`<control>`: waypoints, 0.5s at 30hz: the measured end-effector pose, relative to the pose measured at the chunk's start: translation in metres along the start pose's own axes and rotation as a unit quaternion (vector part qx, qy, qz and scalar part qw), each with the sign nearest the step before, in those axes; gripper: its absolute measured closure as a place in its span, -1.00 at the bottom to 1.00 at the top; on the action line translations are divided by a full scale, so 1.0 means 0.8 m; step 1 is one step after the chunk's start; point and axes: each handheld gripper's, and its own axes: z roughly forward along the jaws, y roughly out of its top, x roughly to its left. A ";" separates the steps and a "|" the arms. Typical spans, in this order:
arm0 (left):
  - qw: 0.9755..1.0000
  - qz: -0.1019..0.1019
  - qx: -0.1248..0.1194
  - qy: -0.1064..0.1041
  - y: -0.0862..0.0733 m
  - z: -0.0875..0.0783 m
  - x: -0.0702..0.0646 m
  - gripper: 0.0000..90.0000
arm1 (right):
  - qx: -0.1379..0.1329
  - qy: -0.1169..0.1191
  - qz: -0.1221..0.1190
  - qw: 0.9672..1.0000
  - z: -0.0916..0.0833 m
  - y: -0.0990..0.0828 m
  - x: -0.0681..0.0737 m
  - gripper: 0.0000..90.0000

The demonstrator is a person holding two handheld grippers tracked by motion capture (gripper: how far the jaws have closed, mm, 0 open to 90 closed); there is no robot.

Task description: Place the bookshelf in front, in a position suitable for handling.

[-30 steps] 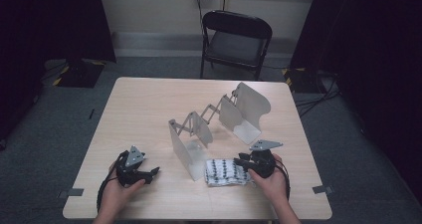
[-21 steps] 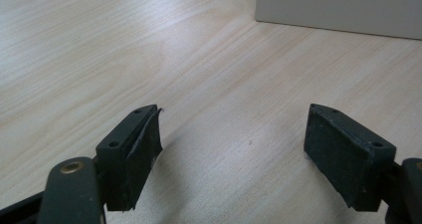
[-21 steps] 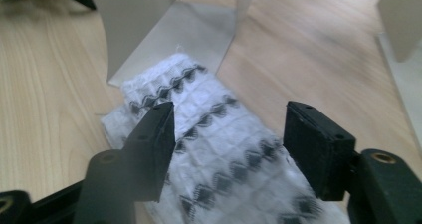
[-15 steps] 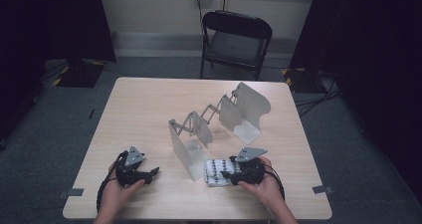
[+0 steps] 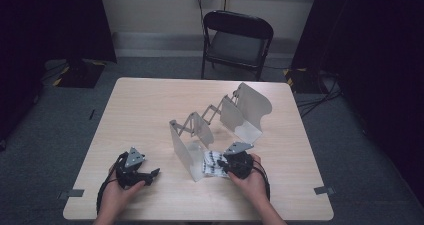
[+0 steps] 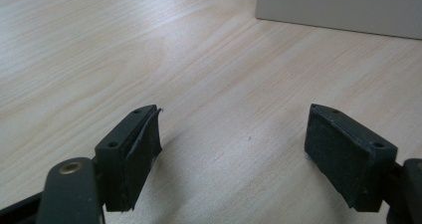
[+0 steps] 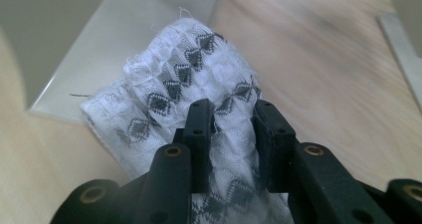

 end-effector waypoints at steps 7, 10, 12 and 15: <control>1.000 -0.001 -0.001 0.002 -0.001 -0.001 -0.002 -0.52 | -0.010 -0.024 0.070 0.997 0.012 0.013 -0.001 0.62; 1.000 0.000 -0.001 0.003 -0.001 -0.001 -0.002 -0.52 | -0.011 -0.021 0.068 0.997 0.017 0.017 0.005 0.57; 1.000 -0.002 0.000 0.000 -0.001 -0.001 -0.002 -0.52 | -0.010 -0.018 0.057 0.998 0.017 0.017 0.011 0.54; 1.000 -0.004 0.001 -0.001 -0.001 -0.001 -0.002 -0.52 | -0.011 0.002 0.044 0.999 0.011 0.015 0.014 0.50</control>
